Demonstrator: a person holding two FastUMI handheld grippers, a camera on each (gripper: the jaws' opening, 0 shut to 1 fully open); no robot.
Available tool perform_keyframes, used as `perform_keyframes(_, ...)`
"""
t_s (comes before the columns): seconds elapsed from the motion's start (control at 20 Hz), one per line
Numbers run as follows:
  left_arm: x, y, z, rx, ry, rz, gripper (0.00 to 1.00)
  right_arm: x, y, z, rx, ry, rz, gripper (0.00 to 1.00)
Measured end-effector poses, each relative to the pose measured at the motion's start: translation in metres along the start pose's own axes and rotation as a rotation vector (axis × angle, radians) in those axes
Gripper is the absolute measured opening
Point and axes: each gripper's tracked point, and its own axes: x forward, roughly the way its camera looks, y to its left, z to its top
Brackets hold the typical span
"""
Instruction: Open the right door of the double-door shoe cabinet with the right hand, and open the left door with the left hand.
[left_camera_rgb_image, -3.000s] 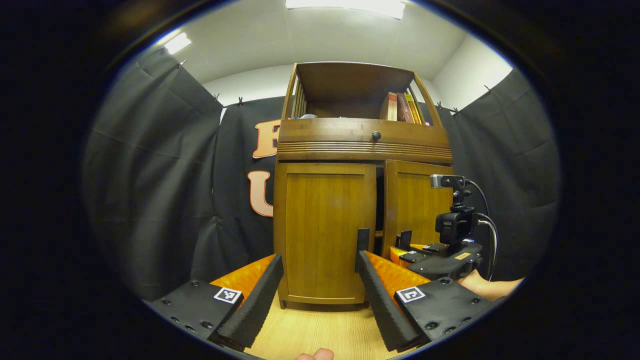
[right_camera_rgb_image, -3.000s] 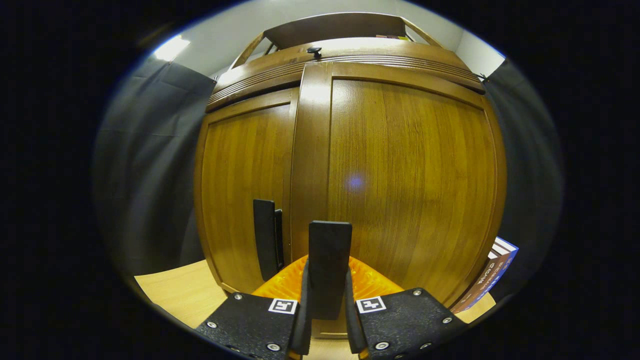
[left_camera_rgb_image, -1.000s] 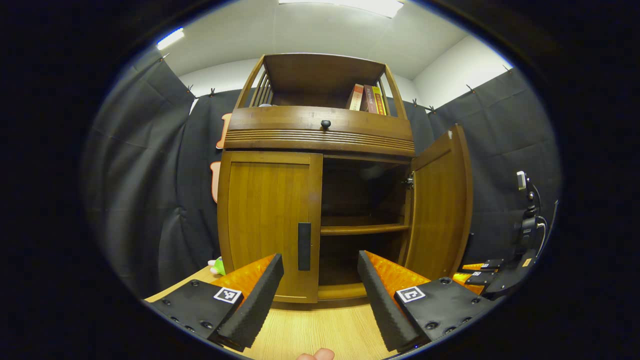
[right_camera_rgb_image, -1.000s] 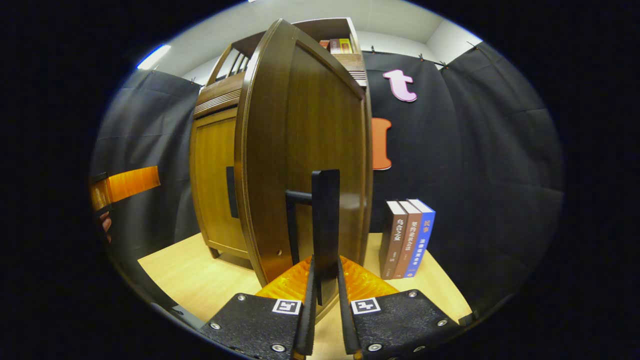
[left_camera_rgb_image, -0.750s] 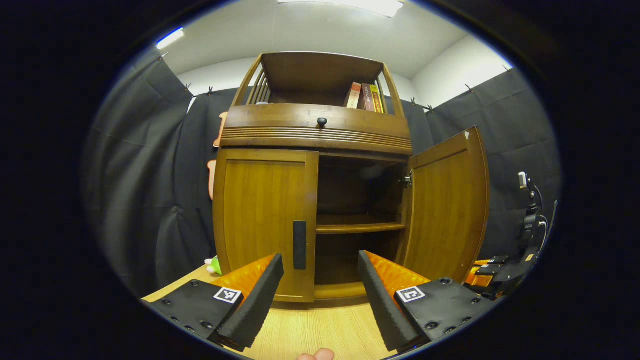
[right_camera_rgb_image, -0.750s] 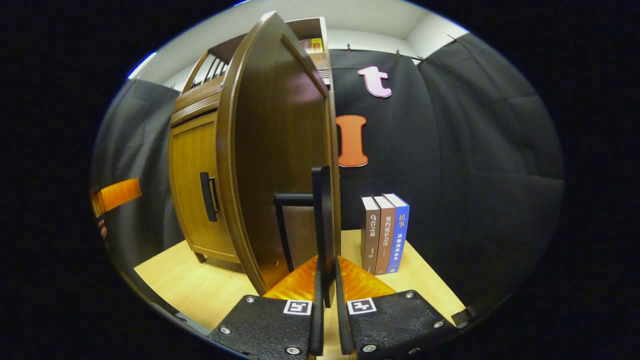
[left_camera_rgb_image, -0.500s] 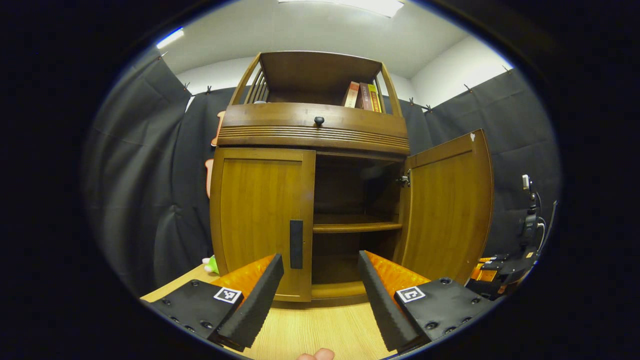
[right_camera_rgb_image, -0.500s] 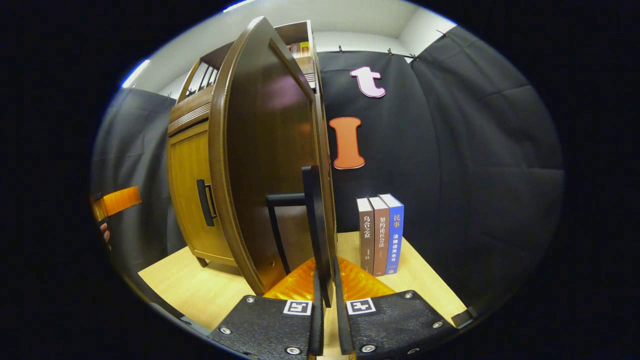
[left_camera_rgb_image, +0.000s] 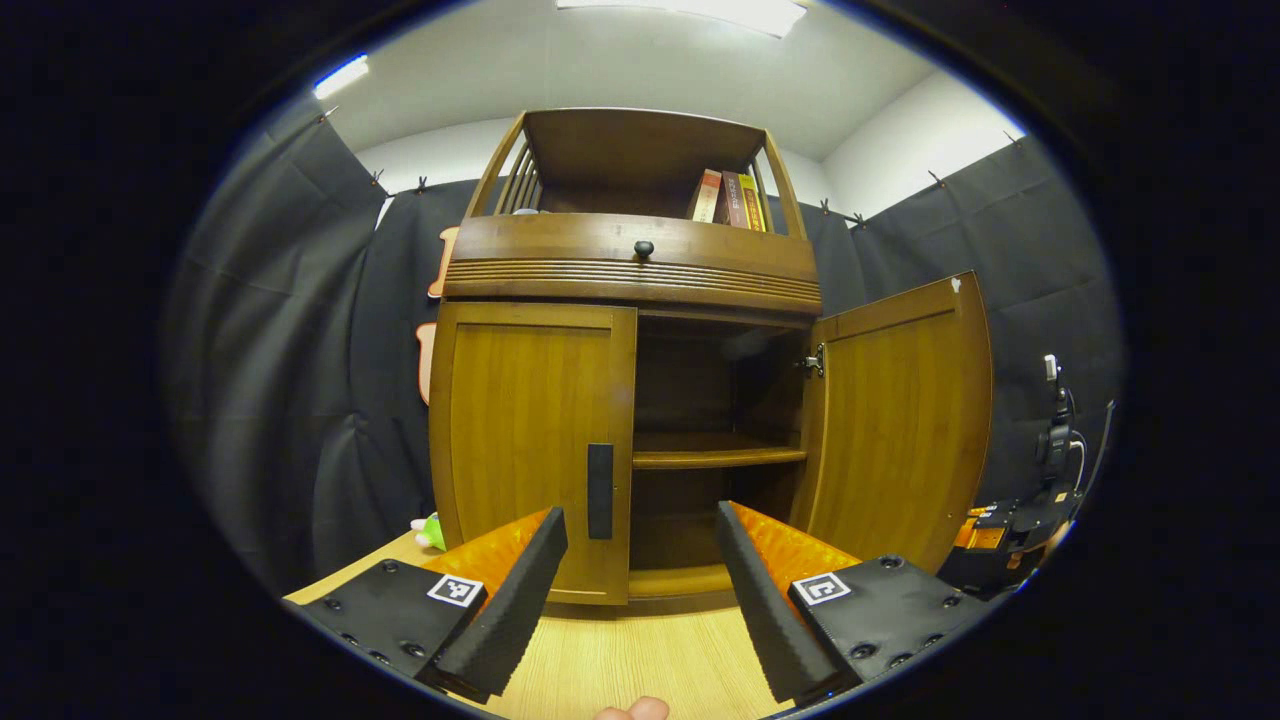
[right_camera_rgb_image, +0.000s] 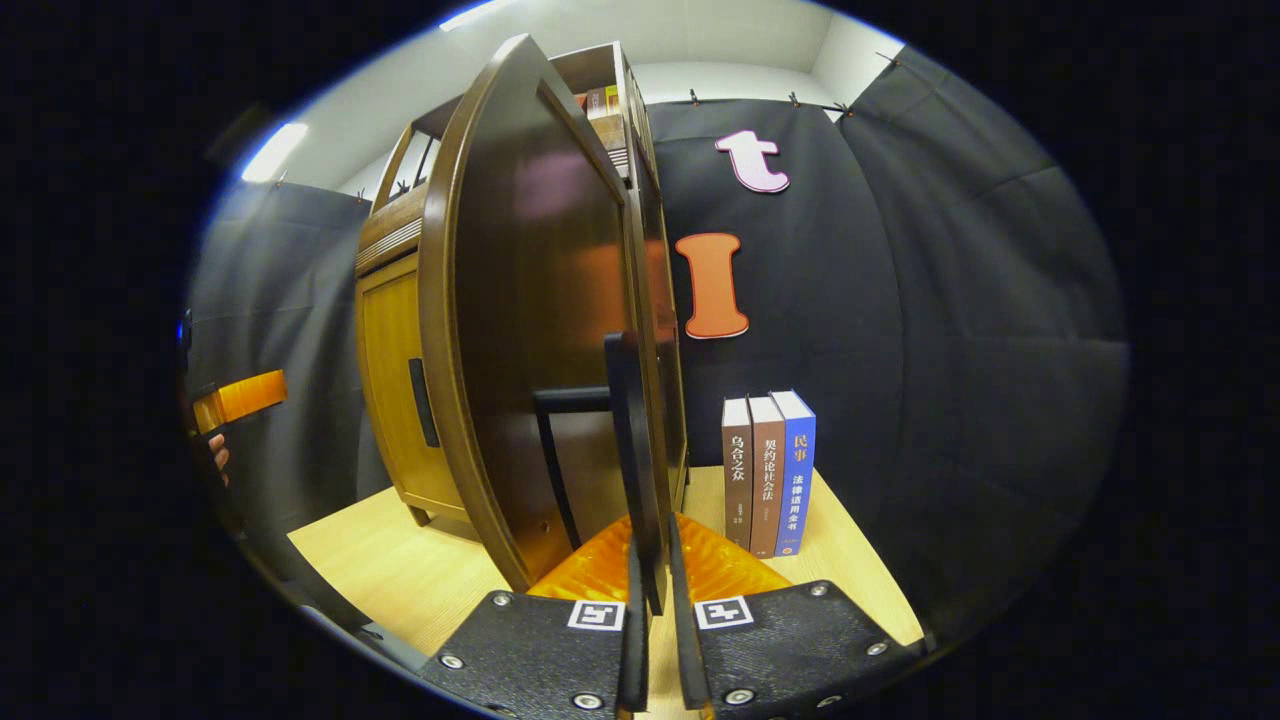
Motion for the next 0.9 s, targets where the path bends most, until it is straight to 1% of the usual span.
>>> perform_keyframes(0.1, -0.002, 0.003, 0.001, -0.002, -0.003, 0.008, 0.96, 0.000, 0.002, 0.000, -0.004, -0.004, -0.008, 0.12)
perform_keyframes(0.2, -0.003, 0.007, 0.000, 0.003, -0.004, 0.019, 0.94, -0.001, 0.005, -0.001, -0.001, -0.011, -0.012, 0.15)
perform_keyframes(0.3, -0.005, 0.012, -0.001, 0.004, -0.004, 0.031, 0.94, -0.004, 0.004, -0.002, 0.002, -0.018, -0.021, 0.17)
perform_keyframes(0.35, -0.005, 0.014, -0.001, 0.003, -0.002, 0.036, 0.94, -0.004, 0.004, -0.002, 0.005, -0.019, -0.023, 0.32)
perform_keyframes(0.4, -0.004, 0.017, -0.001, 0.002, -0.002, 0.043, 0.94, -0.004, 0.004, -0.002, 0.007, -0.024, -0.028, 0.22)
perform_keyframes(0.45, -0.004, 0.019, -0.002, 0.000, -0.001, 0.048, 0.94, -0.003, 0.003, -0.002, 0.007, -0.029, -0.032, 0.37)
perform_keyframes(0.5, -0.003, 0.019, -0.002, -0.002, 0.000, 0.050, 0.94, -0.004, 0.001, -0.001, 0.010, -0.037, -0.036, 0.29)
perform_keyframes(0.55, -0.002, 0.021, -0.003, -0.004, 0.002, 0.052, 0.94, -0.005, 0.001, -0.002, 0.014, -0.044, -0.043, 0.34)
perform_keyframes(0.6, -0.002, 0.022, -0.003, -0.004, 0.003, 0.053, 0.96, -0.006, 0.000, -0.002, 0.018, -0.048, -0.050, 0.36)
perform_keyframes(0.65, -0.001, 0.021, -0.004, -0.001, 0.004, 0.052, 0.94, -0.006, -0.002, -0.003, 0.020, -0.051, -0.057, 0.41)
perform_keyframes(0.75, 0.001, 0.022, -0.004, 0.009, 0.004, 0.052, 0.94, -0.007, -0.002, -0.002, 0.015, -0.062, -0.059, 0.48)
perform_keyframes(0.8, 0.003, 0.021, -0.005, 0.012, 0.004, 0.051, 0.94, -0.010, -0.002, -0.001, 0.013, -0.066, -0.057, 0.50)
perform_keyframes(0.85, 0.004, 0.020, -0.006, 0.013, 0.006, 0.050, 0.95, -0.014, -0.003, -0.001, 0.011, -0.071, -0.057, 0.40)
perform_keyframes(0.9, 0.005, 0.019, -0.007, 0.011, 0.007, 0.046, 0.96, -0.019, -0.004, 0.000, 0.006, -0.075, -0.063, 0.40)
